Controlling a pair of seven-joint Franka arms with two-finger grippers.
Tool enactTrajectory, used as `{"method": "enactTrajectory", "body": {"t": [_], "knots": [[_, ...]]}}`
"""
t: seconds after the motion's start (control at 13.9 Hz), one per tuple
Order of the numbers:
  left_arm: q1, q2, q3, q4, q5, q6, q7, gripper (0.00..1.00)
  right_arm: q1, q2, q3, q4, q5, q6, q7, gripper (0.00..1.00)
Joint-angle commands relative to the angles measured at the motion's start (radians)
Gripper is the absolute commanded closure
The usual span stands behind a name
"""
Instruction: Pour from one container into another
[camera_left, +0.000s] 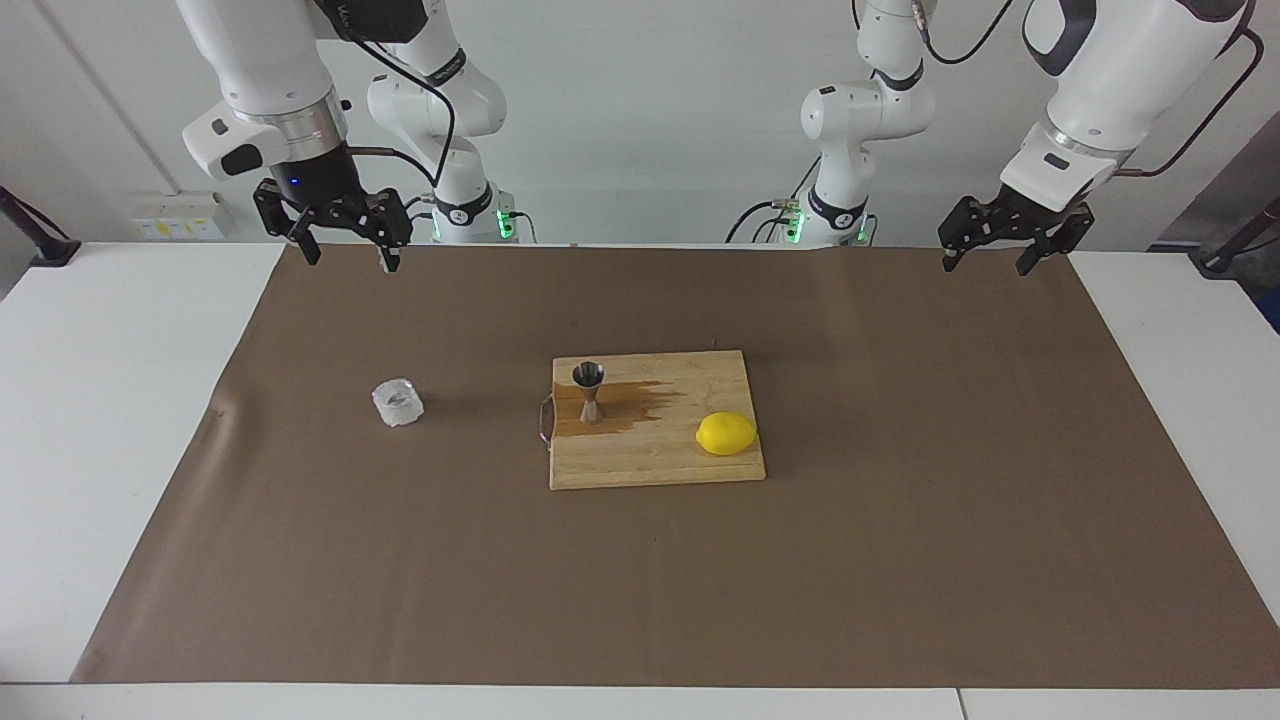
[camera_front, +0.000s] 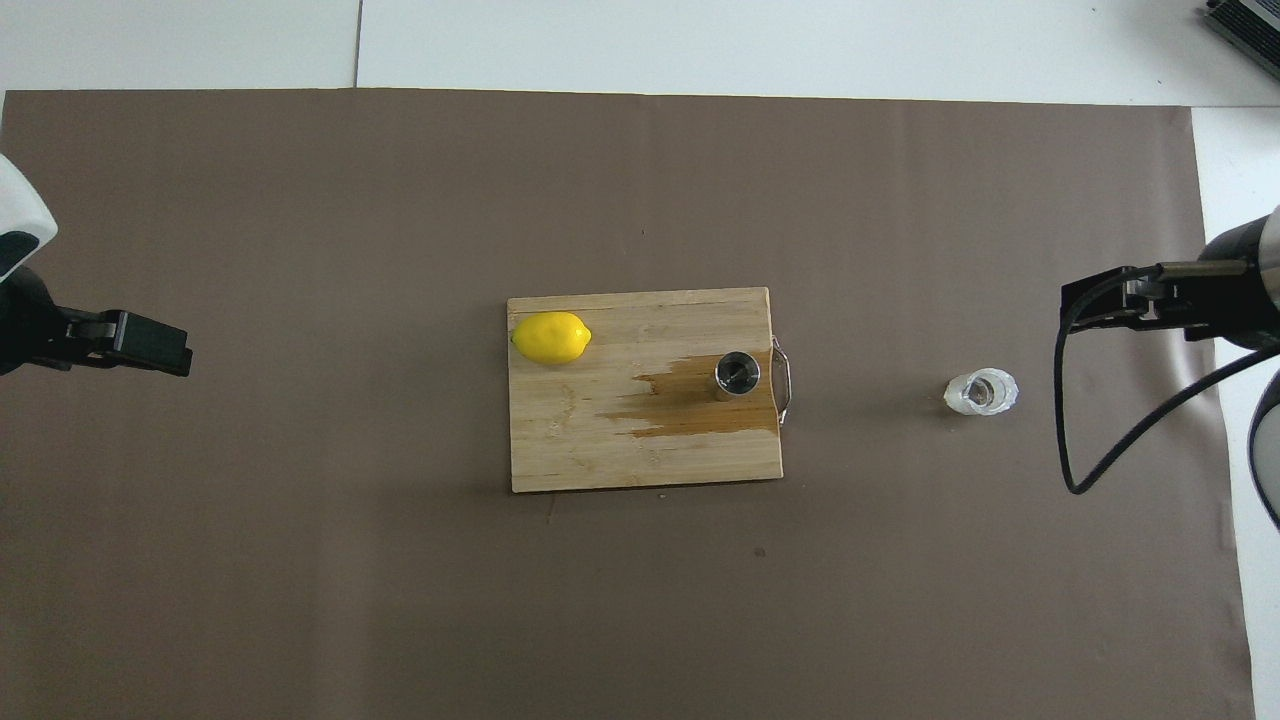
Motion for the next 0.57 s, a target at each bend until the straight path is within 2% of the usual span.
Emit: {"method": "enactTrajectory", "body": {"t": [0.0,0.36,0.43,0.5], "knots": [[0.007,-0.01,-0.003,-0.001,-0.007,-0.016,-0.007,0.0,-0.012,-0.005,0.01,-0.005,-0.005,0.019,0.0,0.0],[0.007,-0.012,-0.003,-0.001,-0.007,-0.017,-0.007,0.0,-0.005,-0.006,0.007,-0.002,-0.003,0.015,0.0,0.0],[0.007,-0.012,-0.003,-0.001,-0.007,-0.016,-0.008,0.0,0.027,-0.008,-0.012,-0.002,-0.006,0.01,0.0,0.0],[0.007,-0.012,-0.003,-0.001,-0.007,-0.017,-0.007,0.0,0.07,-0.009,-0.072,-0.002,-0.003,0.008,0.0,0.0]]}}
